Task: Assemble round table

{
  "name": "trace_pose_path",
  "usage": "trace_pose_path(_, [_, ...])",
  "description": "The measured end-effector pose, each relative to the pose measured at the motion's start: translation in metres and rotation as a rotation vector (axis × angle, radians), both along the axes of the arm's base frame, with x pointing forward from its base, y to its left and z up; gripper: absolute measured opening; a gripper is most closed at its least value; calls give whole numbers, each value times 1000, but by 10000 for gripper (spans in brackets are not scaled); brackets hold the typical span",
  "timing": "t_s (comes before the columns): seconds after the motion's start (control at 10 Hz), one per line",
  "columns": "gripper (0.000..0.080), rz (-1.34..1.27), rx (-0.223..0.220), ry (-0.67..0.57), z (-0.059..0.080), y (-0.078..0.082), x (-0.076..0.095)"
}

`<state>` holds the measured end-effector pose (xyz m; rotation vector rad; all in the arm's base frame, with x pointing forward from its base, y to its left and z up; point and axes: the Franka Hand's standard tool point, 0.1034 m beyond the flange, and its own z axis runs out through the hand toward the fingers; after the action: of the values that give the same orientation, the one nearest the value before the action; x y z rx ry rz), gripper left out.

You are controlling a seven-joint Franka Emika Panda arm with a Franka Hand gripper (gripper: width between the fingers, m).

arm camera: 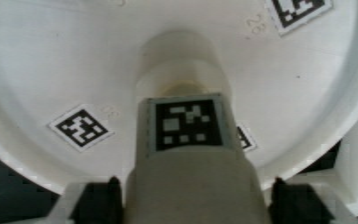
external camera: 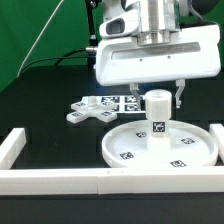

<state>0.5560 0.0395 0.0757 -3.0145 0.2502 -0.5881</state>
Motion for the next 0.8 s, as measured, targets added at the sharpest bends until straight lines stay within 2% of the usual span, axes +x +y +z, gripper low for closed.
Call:
trace_pose_path(0.4, [403,-36,-6,-72,0,0,2])
trace_pose_path(0.5, [572,-34,-3,-56,-2,0,1])
trace_pose_path(0.6, [572,-29,5,-23,-2,2,0])
trace_pose_path(0.7, [625,-23,15,0,4,4,3])
trace_pose_path(0.8, [645,-19,25,22,10,5,7])
